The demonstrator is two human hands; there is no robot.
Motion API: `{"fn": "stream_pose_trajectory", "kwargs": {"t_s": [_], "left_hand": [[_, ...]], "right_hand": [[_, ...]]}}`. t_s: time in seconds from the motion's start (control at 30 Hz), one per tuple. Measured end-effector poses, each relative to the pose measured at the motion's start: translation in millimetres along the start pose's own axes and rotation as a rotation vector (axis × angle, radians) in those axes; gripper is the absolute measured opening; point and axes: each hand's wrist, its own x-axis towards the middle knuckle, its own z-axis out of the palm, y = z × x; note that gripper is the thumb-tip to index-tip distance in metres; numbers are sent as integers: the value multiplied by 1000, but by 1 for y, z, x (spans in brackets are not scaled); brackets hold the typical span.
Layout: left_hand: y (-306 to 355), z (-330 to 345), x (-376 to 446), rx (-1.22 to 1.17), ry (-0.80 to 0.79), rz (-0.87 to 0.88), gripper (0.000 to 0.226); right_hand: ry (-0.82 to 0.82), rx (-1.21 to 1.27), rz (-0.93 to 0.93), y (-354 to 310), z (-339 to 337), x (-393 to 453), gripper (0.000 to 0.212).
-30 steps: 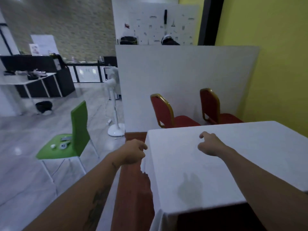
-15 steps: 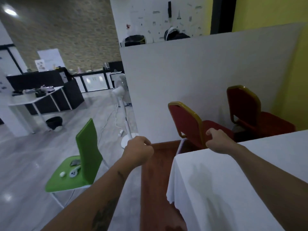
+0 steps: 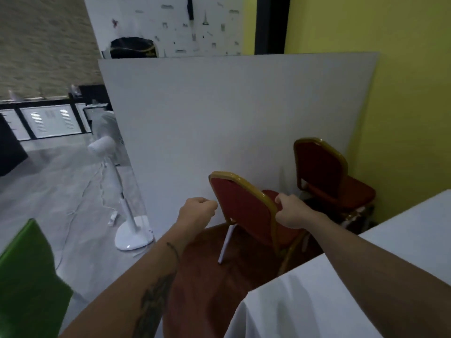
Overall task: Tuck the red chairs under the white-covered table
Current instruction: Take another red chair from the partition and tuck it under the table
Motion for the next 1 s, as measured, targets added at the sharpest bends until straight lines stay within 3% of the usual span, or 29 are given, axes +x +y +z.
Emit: {"fn": "stream_pose_trajectory", "kwargs": {"t_s": [0.1, 0.4, 0.53, 0.6, 0.73, 0.87, 0.97, 1.0], "left_hand": [[-2, 7, 73, -105, -65, -20, 16], [13, 47, 254, -166, -285, -231, 20], [12, 81, 296, -326, -297, -421, 52], [10, 98, 316, -394, -321, -518, 65], [-8, 127, 359, -404, -376, -592, 69], [1, 131, 371, -458, -278, -640, 68], [8, 132, 382, -464, -309, -650, 60], [9, 133, 390, -468, -333, -667, 55]], "right_hand": [[1, -20, 73, -17, 12, 50, 42], [-78, 5, 362, -34, 25, 160, 72], [-99, 51, 404, -23, 36, 198, 77], [-118, 73, 398, -19, 44, 217, 69], [-99, 67, 387, -16, 57, 235, 25], [-174, 52, 456, -12, 53, 248, 50], [-141, 53, 522, -21, 50, 257, 16], [-124, 63, 540, -25, 50, 260, 13]]}}
